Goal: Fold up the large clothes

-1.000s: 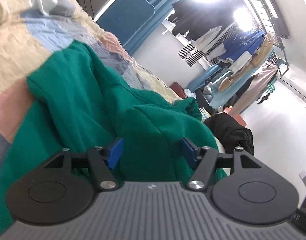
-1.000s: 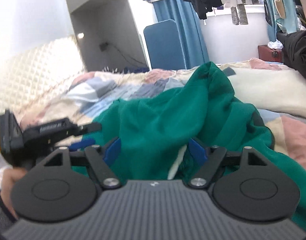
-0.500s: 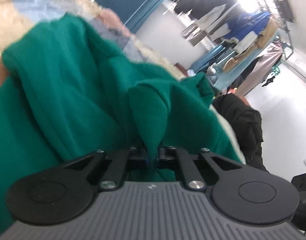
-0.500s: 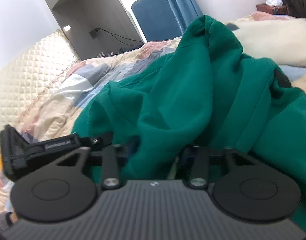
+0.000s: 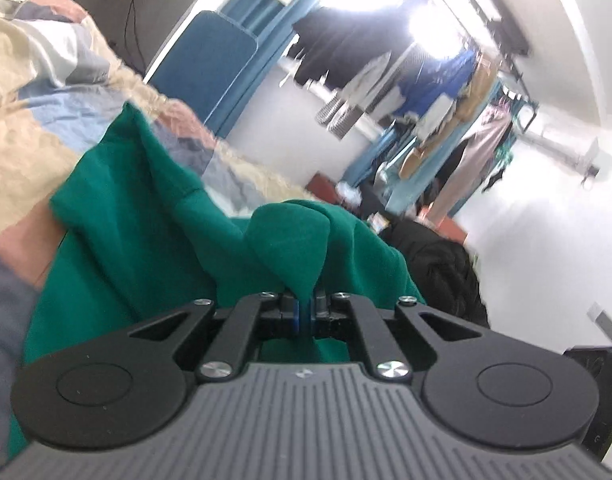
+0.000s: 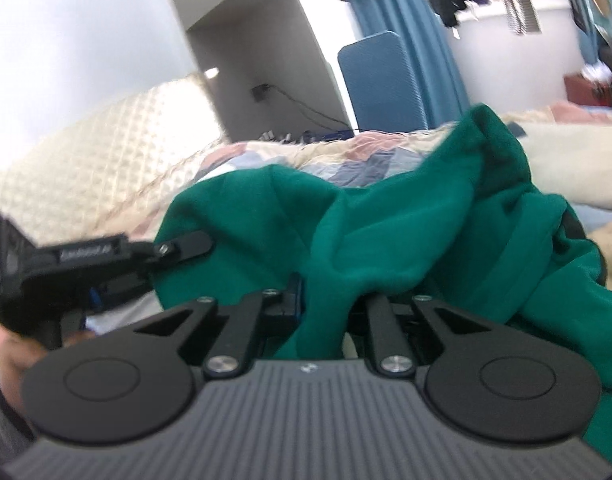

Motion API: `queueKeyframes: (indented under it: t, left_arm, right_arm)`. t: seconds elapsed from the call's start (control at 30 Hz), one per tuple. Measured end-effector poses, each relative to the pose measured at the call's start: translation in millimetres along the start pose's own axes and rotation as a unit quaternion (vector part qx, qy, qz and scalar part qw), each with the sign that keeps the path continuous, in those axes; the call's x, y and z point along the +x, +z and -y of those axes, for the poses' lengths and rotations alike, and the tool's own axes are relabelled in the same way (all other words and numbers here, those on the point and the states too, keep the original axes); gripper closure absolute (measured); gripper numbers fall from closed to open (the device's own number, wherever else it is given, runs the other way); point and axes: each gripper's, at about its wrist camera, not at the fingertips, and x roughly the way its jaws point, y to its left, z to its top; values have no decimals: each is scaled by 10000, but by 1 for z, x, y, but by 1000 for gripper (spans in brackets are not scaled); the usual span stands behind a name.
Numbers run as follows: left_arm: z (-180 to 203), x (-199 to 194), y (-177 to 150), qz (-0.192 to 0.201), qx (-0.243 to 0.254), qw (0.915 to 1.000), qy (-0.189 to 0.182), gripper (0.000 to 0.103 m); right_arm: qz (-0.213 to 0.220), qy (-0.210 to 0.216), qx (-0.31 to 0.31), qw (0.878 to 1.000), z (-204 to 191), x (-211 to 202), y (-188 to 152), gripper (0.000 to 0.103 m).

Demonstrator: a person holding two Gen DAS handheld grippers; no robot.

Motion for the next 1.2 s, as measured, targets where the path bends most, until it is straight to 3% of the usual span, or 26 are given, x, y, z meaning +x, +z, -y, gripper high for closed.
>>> queueKeyframes:
  t: [0.1,0.23,0.3,0.37,0.43,0.47,0.5,0.57,0.7,0.87,1.0,1.2]
  left_arm:
    - [4,-10,-28,-487,270,9972,498,98]
    - [0,10,-54,-1205,433,9848,1174,98]
    - [-1,18,-58,-1340,496,9816,1270,97]
    - [0,14,-54,-1273,438,9841,1160,96]
    - [-3,5,-47,-1146,244,9885,952,72]
    - [-5,-2,-45,-1074,137,9905,847,46]
    - [-8,-9,-39,-903,6,9929,774,34]
    - [-12,-26,-31,-596,-163,9962,619,34]
    - [-23,-28,-10,-385,-533,9967,473,34]
    - [-41,31,19,-590,-498,9925,947,36]
    - [-57,91,42,-708,-131,9891,1281,36]
    - [-83,155,44,-940,133,9862,1359,47]
  right_arm:
    - [-346,-321,-184,9987,-9,-3,-13,88]
    - [-1089,-588,268,9920,6,17,-30,86]
    - [-1316,-670,354,9884,11,25,-33,85]
    - [-1278,-650,332,9891,11,21,-33,83]
    - [-1207,-638,362,9900,11,14,-29,74]
    - [-1186,-599,427,9902,13,10,-27,62]
    - [-1146,-548,533,9905,16,3,-26,55]
    - [-972,-448,755,9914,23,-8,-20,42]
    - [-683,-404,1008,9917,38,-18,0,42]
    - [-583,-673,1009,9909,62,12,36,42]
    - [-742,-743,1378,9849,94,56,55,42]
    - [-680,-713,1298,9866,120,111,53,41]
